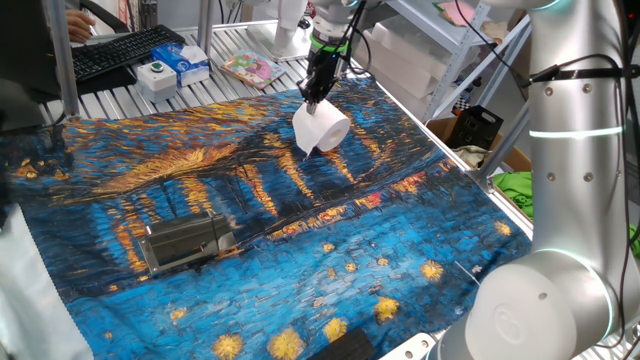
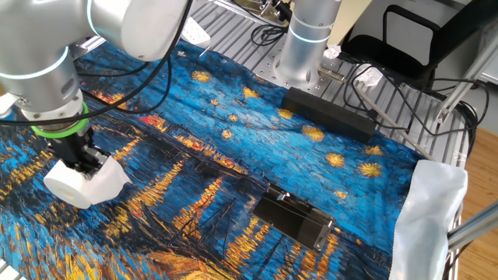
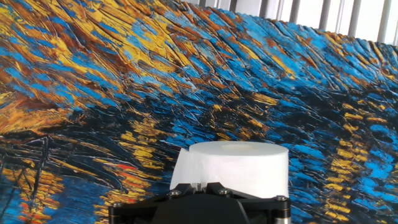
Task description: Put the toilet paper on its holder
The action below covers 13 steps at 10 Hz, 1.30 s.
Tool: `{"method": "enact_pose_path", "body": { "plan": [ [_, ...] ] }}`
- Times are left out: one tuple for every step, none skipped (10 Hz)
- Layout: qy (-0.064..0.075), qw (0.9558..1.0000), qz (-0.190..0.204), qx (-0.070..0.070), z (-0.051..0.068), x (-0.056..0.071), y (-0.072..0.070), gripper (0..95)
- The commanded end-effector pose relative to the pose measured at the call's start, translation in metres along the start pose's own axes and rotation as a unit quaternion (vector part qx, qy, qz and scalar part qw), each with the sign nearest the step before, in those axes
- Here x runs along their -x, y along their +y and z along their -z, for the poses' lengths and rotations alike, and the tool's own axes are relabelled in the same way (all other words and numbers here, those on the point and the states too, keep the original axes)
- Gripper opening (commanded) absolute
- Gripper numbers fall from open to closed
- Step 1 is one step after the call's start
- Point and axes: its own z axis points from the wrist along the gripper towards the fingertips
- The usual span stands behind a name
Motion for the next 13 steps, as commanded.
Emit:
{"method": "enact_pose_path", "body": {
  "plan": [
    [-0.001,1.0,0.002,0.0,-0.001,-0.0003,-0.0024,0.0],
    [0.0,1.0,0.002,0.0,-0.001,-0.0003,-0.0025,0.0],
    [0.0,1.0,0.001,-0.001,-0.0012,-0.0003,-0.0025,0.0],
    [0.0,1.0,-0.001,0.0,-0.0012,-0.0003,-0.0025,0.0],
    [0.0,1.0,-0.001,0.0,-0.0012,-0.0003,-0.0025,0.0],
    [0.001,1.0,-0.001,0.0,-0.0012,-0.0003,-0.0025,0.0],
    [0.0,1.0,-0.006,0.001,-0.0012,-0.0003,-0.0025,0.0],
    [0.001,0.9999,-0.011,0.002,-0.0012,-0.0003,-0.0025,0.0],
    [0.001,0.9998,-0.019,0.003,-0.0012,-0.0003,-0.0025,0.0],
    [0.002,0.9997,-0.024,0.003,-0.0012,-0.0003,-0.0025,0.0],
    [0.006,0.9996,-0.028,0.002,-0.0012,-0.0003,-0.0025,0.0],
    [0.007,0.9994,-0.033,0.003,-0.0012,-0.0003,-0.0025,0.0],
    [0.007,0.9993,-0.036,0.003,-0.0012,-0.0003,-0.0025,0.0]
  ]
}}
